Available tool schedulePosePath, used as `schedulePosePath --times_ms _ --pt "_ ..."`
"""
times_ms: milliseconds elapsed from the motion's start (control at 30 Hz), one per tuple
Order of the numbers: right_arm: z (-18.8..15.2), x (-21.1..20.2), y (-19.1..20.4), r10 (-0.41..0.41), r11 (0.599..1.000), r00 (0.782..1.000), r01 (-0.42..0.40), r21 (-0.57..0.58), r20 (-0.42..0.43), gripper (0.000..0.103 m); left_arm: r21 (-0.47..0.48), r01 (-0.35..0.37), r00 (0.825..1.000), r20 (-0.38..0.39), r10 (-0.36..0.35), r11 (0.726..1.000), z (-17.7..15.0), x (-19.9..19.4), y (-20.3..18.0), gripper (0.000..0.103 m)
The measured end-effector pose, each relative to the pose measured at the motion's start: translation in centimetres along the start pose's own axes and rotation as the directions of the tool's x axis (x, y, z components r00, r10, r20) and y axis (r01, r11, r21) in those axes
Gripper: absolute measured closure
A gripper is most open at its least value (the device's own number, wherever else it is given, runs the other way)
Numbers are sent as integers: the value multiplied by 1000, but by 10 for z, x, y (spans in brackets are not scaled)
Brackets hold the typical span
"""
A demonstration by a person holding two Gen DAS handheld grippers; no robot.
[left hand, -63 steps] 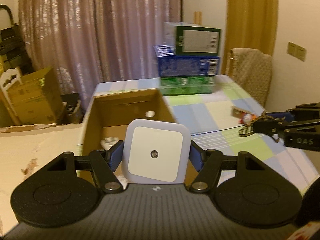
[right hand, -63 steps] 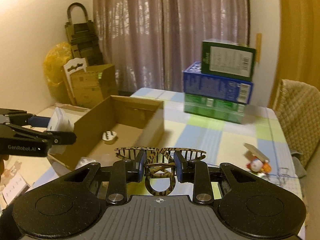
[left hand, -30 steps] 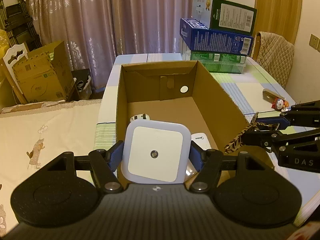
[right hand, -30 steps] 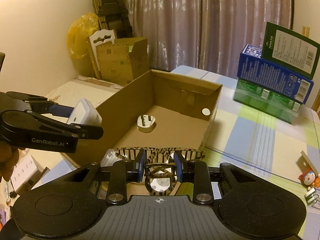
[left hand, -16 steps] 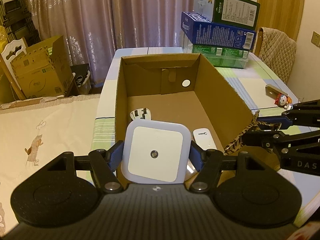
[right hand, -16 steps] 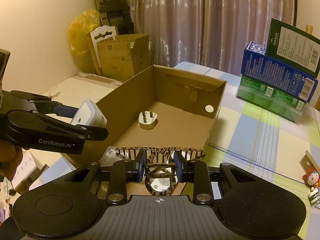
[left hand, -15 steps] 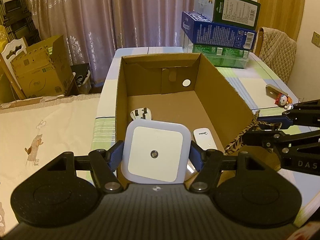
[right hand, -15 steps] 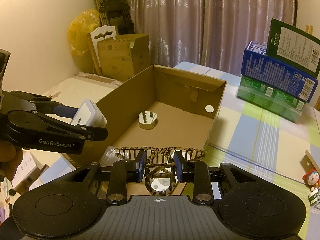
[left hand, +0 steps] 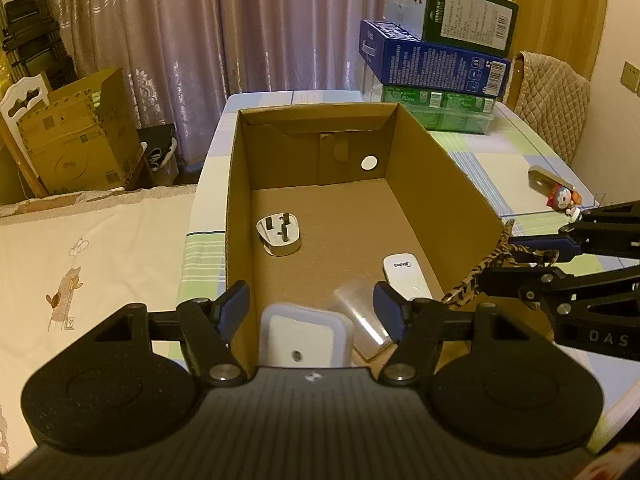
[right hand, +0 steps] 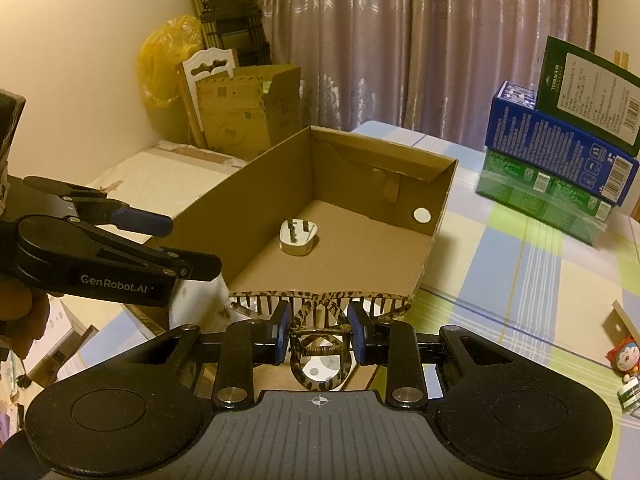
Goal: Organize rigid objects
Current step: 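Open both tools to drop the night light and clip into the box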
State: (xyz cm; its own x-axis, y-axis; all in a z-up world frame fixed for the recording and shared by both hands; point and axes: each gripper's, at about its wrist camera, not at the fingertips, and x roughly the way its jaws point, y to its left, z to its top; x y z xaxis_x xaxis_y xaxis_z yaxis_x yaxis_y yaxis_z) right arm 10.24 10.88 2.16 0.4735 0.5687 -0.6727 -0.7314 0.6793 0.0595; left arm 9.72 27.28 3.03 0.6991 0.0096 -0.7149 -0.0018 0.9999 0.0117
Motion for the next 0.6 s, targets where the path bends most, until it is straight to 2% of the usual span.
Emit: schedulePosePath --times_ms 600 --pt "-10 4 8 35 999 999 -35 -13 -14 76 -40 -17 999 37 19 999 1 -14 6 39"
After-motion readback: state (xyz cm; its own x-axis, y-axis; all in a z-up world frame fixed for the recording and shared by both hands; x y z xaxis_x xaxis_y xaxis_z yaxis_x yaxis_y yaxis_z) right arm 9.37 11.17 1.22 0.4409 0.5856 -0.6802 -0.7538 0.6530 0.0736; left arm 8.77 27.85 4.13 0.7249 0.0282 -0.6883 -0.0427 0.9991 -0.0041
